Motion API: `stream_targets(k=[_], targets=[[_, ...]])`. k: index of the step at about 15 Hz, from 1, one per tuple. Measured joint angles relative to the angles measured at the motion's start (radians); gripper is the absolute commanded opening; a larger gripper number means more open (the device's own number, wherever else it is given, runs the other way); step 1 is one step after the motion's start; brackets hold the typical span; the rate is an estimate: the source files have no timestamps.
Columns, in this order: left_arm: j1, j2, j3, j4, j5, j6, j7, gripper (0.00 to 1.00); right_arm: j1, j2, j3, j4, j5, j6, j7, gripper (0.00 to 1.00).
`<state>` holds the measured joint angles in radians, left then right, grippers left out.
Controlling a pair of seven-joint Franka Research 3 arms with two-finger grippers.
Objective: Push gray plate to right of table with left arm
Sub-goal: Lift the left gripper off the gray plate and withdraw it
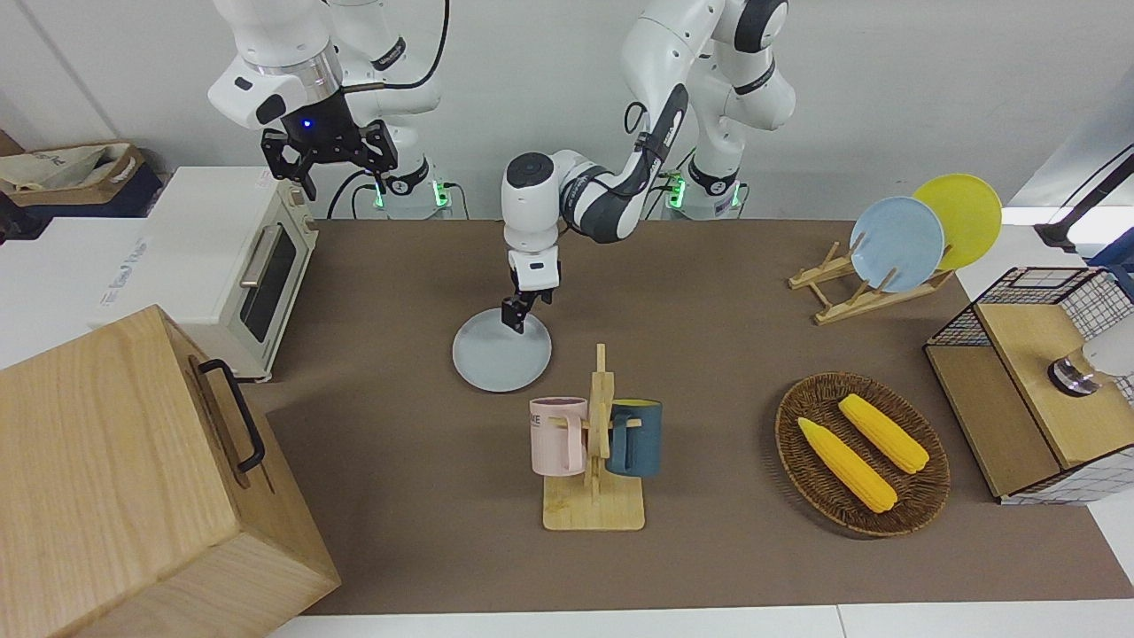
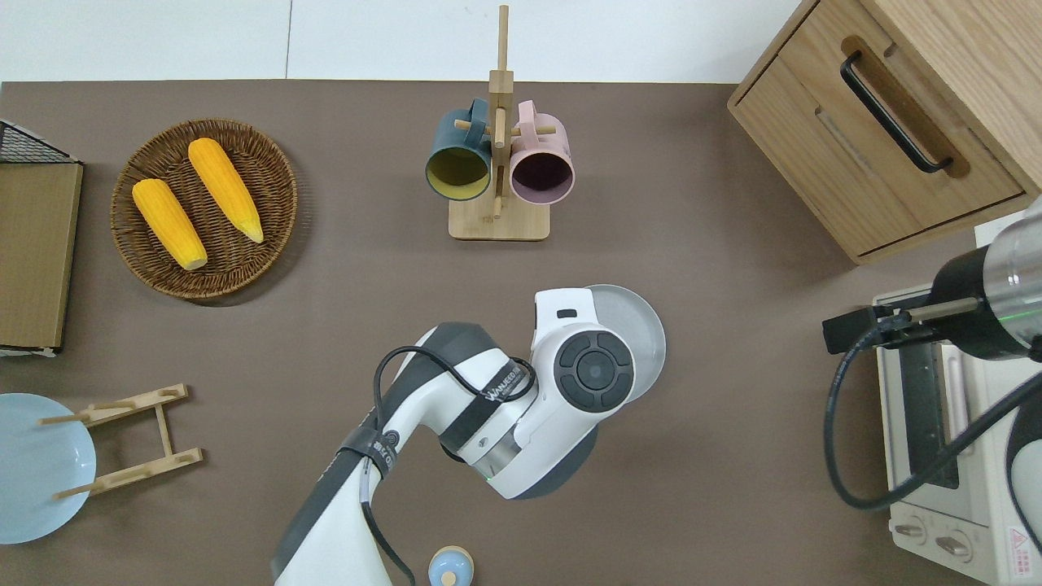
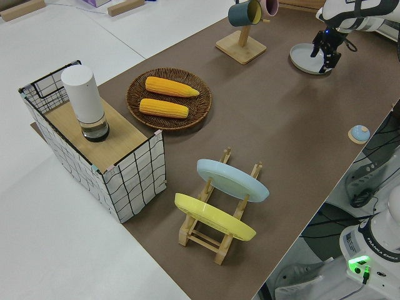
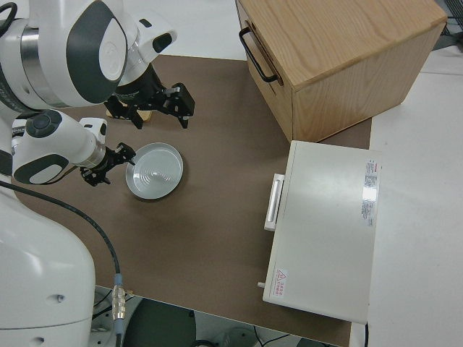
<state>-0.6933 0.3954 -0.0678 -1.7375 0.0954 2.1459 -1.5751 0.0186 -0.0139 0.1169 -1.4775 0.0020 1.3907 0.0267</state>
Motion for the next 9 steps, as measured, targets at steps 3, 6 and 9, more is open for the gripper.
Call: stream_targets(k=[3,6,9], targets=[[0.011,-0.001,0.029,0.067,0.0,-0.086,0.097,0.98,0.0,0.0,0.0,0.0,0.0,0.0,0.0,0.983],[0.049,-0.011,0.035,0.11,-0.001,-0.158,0.304,0.99,0.0,0.0,0.0,0.0,0.0,0.0,0.0,0.983],[0.094,-0.041,0.037,0.138,-0.007,-0.277,0.522,0.99,0.0,0.0,0.0,0.0,0.0,0.0,0.0,0.983]])
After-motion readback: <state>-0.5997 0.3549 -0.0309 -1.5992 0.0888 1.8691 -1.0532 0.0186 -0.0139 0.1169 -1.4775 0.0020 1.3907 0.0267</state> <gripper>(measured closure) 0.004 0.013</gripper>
